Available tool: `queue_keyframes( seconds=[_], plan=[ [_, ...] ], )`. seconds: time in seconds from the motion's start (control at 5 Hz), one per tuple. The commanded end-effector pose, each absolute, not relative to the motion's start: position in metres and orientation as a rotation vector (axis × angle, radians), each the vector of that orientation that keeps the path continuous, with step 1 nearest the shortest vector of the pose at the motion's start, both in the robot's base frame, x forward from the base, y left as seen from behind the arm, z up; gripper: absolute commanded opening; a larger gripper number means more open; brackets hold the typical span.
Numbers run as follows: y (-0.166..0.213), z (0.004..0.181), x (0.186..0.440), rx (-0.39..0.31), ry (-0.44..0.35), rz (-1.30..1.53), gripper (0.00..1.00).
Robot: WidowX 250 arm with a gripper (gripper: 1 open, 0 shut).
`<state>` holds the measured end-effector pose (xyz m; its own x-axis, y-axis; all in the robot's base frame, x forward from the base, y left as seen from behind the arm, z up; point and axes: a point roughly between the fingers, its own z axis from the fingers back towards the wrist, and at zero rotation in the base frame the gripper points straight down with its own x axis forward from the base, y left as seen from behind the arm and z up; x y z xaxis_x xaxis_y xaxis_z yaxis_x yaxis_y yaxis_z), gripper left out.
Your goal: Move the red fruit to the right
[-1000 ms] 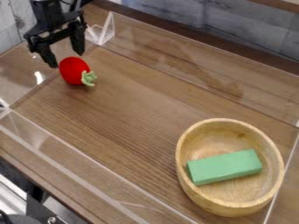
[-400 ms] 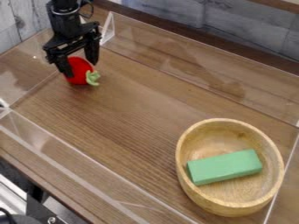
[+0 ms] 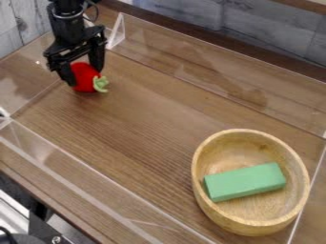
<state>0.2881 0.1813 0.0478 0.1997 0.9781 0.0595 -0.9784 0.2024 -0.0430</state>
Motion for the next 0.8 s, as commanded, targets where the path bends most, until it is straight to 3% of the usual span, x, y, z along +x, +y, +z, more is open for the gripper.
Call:
queue_keyframes(
  seconds=[0.0,0.2,0.4,0.6],
  plan=[
    [0.184,0.064,0.296,0.009,-0.145,1.359,1.00],
    [0.187,0.056,0.301,0.015,-0.143,1.355,1.00],
    [0.174,0.057,0.309,-0.006,-0.146,1.227,0.00],
    [0.147,0.066,0.326,-0.044,-0.144,1.060,0.00]
  ],
)
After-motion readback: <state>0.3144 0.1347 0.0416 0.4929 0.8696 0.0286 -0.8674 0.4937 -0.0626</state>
